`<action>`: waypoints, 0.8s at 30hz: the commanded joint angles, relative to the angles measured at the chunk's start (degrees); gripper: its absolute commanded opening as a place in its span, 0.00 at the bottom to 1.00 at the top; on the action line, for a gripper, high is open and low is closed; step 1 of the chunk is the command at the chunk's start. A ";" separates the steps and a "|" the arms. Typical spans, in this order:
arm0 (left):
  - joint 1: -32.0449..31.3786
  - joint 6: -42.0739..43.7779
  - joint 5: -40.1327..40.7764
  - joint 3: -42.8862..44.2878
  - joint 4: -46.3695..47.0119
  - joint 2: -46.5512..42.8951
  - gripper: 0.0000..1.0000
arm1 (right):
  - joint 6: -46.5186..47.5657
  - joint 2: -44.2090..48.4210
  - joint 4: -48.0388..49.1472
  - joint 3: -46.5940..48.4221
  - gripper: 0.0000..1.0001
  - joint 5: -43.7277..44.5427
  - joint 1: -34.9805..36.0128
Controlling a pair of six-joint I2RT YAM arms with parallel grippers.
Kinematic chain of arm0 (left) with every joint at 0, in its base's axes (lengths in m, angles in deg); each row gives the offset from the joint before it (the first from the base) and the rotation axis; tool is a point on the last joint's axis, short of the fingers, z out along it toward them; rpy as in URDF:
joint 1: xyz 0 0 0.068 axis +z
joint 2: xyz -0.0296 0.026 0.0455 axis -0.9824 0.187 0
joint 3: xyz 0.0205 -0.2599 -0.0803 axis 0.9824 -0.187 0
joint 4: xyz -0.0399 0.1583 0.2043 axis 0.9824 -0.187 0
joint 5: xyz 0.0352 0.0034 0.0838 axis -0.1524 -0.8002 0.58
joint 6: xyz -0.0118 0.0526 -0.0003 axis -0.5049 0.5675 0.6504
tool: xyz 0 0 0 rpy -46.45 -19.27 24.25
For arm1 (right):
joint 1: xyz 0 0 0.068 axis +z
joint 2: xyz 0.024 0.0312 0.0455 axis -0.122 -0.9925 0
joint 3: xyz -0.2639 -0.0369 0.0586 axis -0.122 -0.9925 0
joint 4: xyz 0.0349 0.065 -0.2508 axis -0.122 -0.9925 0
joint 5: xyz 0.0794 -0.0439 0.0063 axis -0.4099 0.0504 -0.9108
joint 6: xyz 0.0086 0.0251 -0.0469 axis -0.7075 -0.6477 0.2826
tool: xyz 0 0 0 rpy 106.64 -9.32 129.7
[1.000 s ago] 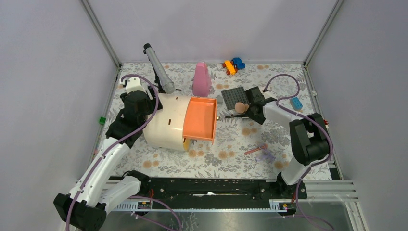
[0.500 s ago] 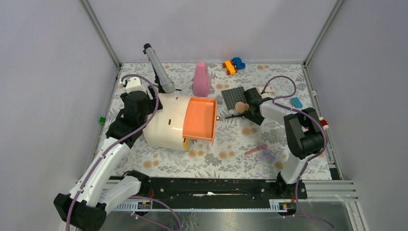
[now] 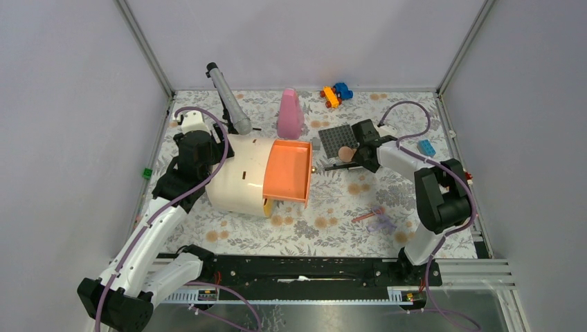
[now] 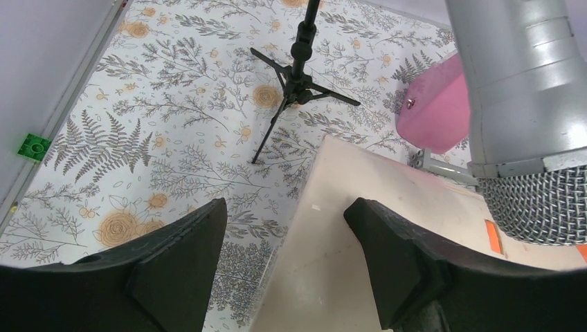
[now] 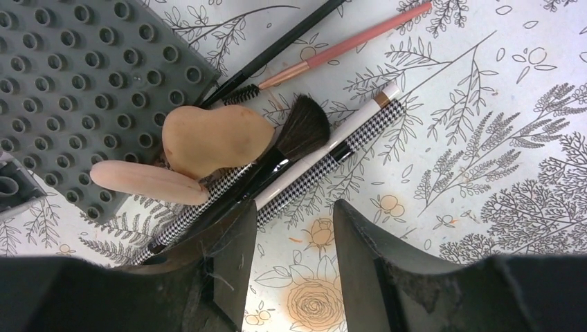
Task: Organize the makeup
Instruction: Pick up the makeup from the center of the board.
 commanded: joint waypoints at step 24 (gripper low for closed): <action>0.21 0.93 -1.54 -0.85 0.32 0.41 0.77 | 0.83 -3.42 -0.91 -2.22 0.41 0.68 -0.41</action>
